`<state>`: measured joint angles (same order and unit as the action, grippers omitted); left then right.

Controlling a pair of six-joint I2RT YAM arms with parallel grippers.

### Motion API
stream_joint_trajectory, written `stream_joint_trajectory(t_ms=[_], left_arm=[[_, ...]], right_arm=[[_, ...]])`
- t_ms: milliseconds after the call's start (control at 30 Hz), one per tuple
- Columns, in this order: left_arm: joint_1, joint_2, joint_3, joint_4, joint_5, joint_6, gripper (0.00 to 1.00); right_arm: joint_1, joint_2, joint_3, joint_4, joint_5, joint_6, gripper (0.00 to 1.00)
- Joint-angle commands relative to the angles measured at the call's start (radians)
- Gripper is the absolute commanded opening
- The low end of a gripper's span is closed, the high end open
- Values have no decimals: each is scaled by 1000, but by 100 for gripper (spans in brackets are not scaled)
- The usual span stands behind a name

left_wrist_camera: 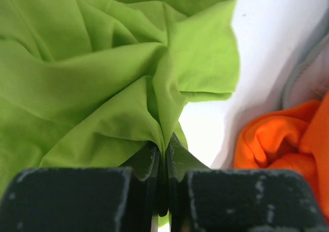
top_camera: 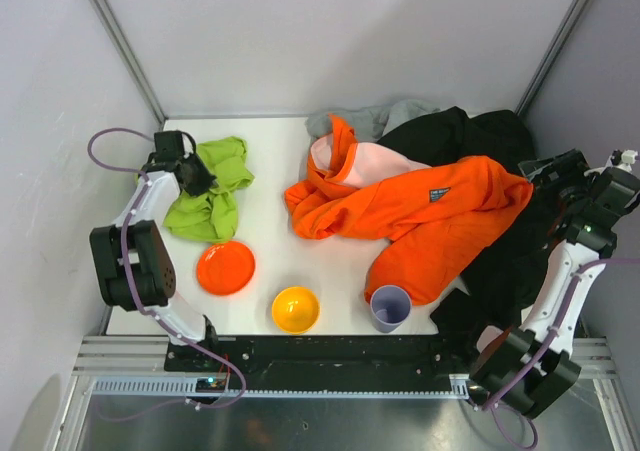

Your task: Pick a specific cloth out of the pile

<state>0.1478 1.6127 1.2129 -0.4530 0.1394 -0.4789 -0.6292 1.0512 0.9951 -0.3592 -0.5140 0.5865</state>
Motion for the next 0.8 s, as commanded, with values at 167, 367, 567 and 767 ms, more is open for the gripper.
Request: stream_joint_trajectory(t_ms=[167, 367, 567, 767], left_arm=[[30, 85, 35, 87, 41, 7, 31], [32, -13, 21, 89, 121, 41, 84], [30, -170, -34, 89, 229, 59, 99], [26, -298, -108, 71, 295, 89, 100]], right_arm=[[86, -148, 15, 15, 17, 54, 90], [265, -134, 58, -25, 56, 53, 92], [443, -103, 66, -47, 114, 53, 96], [593, -78, 70, -51, 166, 34, 99]])
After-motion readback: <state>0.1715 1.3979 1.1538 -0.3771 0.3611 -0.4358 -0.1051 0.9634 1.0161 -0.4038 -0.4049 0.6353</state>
